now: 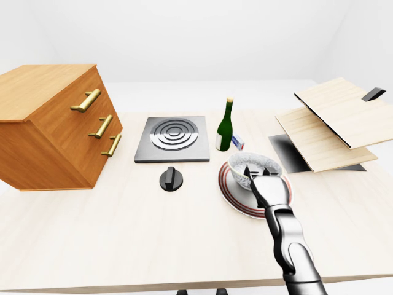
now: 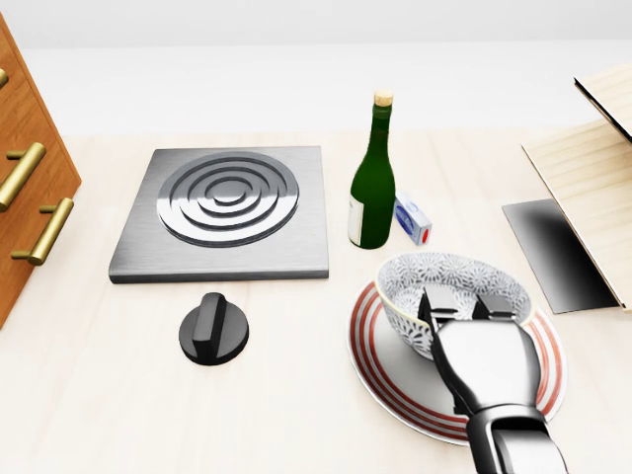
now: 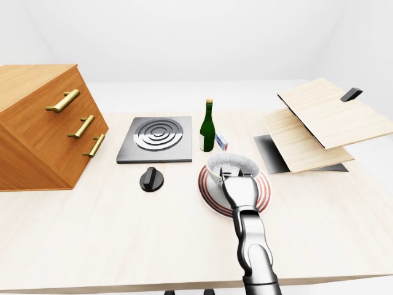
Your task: Pick up the akita bowl and put it on the plate.
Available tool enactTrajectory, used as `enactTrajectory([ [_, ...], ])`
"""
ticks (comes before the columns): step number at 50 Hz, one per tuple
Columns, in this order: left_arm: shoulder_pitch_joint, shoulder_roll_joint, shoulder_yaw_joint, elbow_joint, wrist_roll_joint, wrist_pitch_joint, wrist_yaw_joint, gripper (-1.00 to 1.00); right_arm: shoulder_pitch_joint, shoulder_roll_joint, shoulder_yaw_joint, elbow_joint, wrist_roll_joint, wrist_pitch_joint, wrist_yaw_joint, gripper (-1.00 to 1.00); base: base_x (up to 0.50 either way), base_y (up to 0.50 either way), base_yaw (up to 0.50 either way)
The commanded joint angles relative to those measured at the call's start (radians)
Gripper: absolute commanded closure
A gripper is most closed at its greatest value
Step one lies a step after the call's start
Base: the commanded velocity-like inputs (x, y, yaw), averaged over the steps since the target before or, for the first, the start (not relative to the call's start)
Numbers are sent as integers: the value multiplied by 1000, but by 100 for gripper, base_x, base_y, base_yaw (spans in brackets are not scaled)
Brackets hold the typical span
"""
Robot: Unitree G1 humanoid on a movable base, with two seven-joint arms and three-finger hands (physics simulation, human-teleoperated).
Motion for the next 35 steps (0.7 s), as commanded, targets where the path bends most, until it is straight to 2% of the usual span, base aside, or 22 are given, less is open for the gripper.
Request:
enactTrajectory([
  [1,11,5,27,-36,-9,0,11,-100,-13,-7,5,39,14,0,-52,100,0,0,0],
  [14,12,21,80,-83,-8,0,16,-100,-21,-11,10,90,26,0,-92,100,0,0,0],
  [35,-1,13,43,-42,3,0,7,-100,-30,-17,22,182,59,0,-164,100,0,0,0],
])
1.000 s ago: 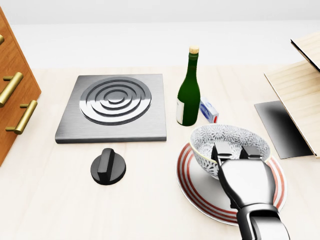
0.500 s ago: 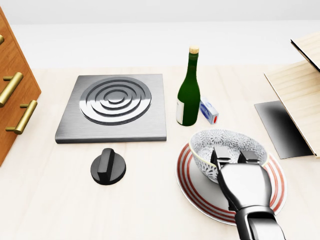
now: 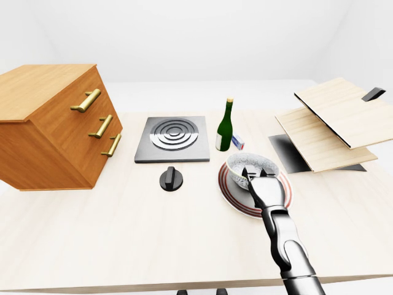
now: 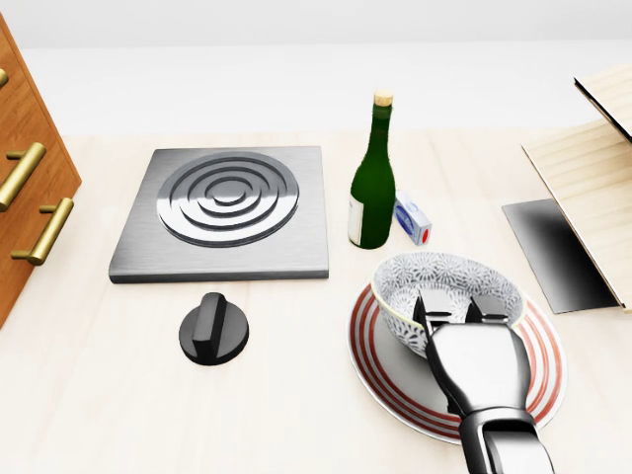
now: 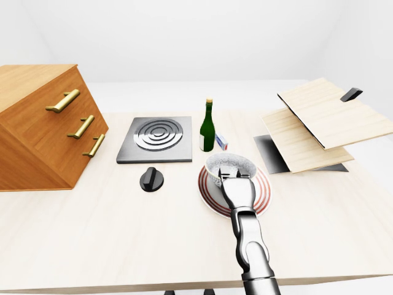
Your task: Pick up the akita bowl and put it on the plate.
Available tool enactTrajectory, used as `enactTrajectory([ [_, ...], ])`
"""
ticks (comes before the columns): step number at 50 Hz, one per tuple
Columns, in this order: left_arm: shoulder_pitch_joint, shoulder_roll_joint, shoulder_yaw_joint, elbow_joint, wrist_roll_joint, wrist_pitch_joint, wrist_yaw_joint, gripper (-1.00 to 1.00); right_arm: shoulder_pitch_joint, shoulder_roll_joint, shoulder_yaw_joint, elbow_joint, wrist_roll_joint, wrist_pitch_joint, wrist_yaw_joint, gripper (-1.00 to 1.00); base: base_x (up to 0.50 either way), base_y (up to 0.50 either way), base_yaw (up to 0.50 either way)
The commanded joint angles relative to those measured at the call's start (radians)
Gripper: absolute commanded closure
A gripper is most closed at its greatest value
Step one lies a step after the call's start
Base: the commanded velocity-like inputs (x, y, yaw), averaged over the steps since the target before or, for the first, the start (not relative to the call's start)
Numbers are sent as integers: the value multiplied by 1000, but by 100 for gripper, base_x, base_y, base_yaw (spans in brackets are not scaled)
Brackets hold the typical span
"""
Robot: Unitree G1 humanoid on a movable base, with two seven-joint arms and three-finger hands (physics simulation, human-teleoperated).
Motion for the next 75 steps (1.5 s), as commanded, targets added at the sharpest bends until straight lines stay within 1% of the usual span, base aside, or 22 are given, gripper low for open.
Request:
enactTrajectory([
  [1,-1,-2,-12,9,0,0,1,-100,-1,-3,6,54,31,0,-32,100,1,0,0],
  [10,1,-2,-10,7,-2,0,2,-100,6,-3,6,46,36,0,-26,100,0,0,0],
  [11,2,-2,-8,5,-3,0,2,-100,9,-1,7,49,35,0,-9,-100,0,0,0],
  [24,6,4,9,-7,-6,0,6,-100,26,-6,8,-8,26,0,17,-100,0,0,0],
  [35,4,4,11,-10,-4,0,5,-100,56,-2,6,-132,-20,0,105,-100,0,0,0],
  [36,4,3,11,-10,-4,0,5,-100,63,-2,9,-183,-36,0,143,-100,0,0,0],
  [43,4,2,10,-10,-5,0,4,-100,99,16,11,-343,-94,0,262,-100,0,0,0],
  [48,2,1,5,-7,-3,0,4,-100,158,40,32,-525,-154,0,396,-100,0,0,0],
  [49,2,1,5,-7,-3,0,4,-100,159,43,31,-529,-156,0,400,-100,0,0,0],
  [54,1,-1,2,-7,-4,0,5,-100,212,89,120,-768,-265,0,596,-100,0,0,0],
  [55,1,1,3,-9,-5,0,6,-100,218,99,153,-825,-307,0,645,-100,0,0,0],
  [59,0,-2,-2,-8,-4,0,5,-100,228,127,231,-906,-379,0,645,-100,0,0,0],
  [60,1,-1,0,-10,-6,0,7,-100,229,144,276,-942,-416,0,645,-100,0,0,0],
  [64,-1,-9,-6,-8,-3,0,4,-100,186,186,385,-1027,-513,0,645,-100,0,0,0],
  [67,5,-6,3,-15,-8,0,4,-100,95,227,422,-1039,-544,-3,645,-100,0,0,0],
  [68,5,-7,3,-15,-7,0,4,-100,43,226,402,-1040,-544,-39,645,-100,0,0,0],
  [69,5,-7,4,-15,-7,0,3,-100,35,230,397,-1040,-544,-44,645,-100,0,0,0],
  [70,6,-5,7,-15,-7,0,5,-100,-71,270,381,-1040,-544,-84,645,-100,0,0,0],
  [71,6,-6,6,-15,-7,0,4,-100,-133,283,364,-1040,-544,-109,645,-100,0,0,0],
  [72,8,-3,11,-20,-9,0,5,-100,-240,316,342,-1040,-544,-142,645,-100,0,0,0],
  [74,8,-3,13,-22,-9,0,5,-100,-348,340,315,-1040,-544,-175,645,-100,0,0,0],
  [75,6,-6,10,-20,-6,0,3,-100,-479,365,283,-1040,-544,-175,645,-100,0,0,0],
])
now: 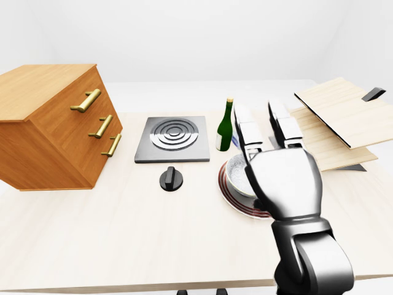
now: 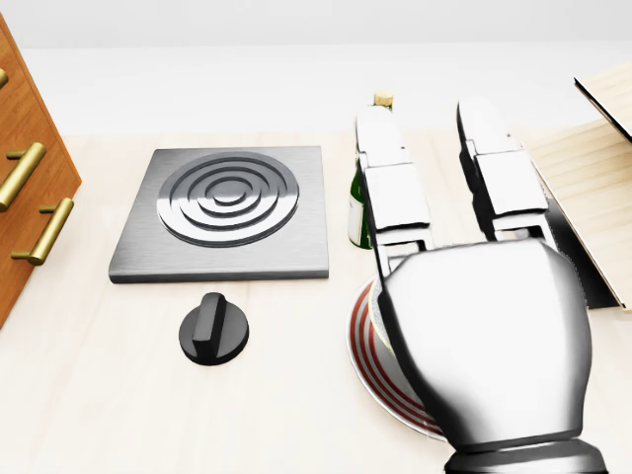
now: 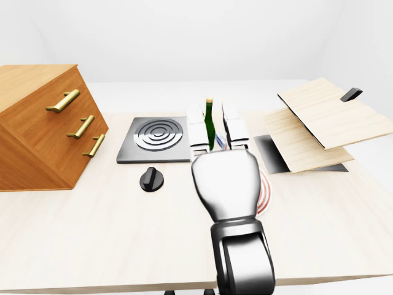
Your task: Pick up the akita bowl and put it on the plate.
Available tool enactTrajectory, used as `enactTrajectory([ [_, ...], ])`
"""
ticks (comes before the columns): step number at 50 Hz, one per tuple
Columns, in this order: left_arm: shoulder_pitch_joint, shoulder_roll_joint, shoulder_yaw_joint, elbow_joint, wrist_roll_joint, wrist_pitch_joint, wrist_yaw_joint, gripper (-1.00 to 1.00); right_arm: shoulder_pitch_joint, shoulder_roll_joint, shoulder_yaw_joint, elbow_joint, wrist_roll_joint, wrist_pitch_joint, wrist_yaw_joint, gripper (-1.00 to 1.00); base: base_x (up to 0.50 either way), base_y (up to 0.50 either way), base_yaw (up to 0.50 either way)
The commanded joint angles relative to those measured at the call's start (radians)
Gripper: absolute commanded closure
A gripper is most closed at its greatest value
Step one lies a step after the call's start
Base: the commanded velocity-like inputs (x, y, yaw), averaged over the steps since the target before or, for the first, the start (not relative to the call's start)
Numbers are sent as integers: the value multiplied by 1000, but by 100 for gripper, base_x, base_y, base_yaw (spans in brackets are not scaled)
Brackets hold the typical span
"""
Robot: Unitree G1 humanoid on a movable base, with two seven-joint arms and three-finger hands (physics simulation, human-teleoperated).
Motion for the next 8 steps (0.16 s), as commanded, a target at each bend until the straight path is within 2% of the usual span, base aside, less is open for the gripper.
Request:
enactTrajectory([
  [1,1,-4,4,-4,1,0,-3,-100,-563,191,-57,-100,-84,-115,0,-100,0,0,0],
  [2,1,-4,4,-3,1,0,-3,-100,-603,229,-91,-101,-84,-115,0,-100,0,0,0],
  [3,2,-4,4,-4,1,0,-3,-100,-635,229,-138,-101,-84,-115,0,-100,0,0,0],
  [4,2,-3,5,-4,0,0,-2,-100,-718,229,-206,-74,-84,-115,0,-100,0,0,0],
  [6,4,1,10,-9,-3,0,1,-100,-1002,229,-386,62,-84,-115,0,-100,0,0,0],
  [8,3,-1,9,-9,-1,0,0,-100,-1232,229,-509,203,-84,-115,0,-100,0,0,0],
])
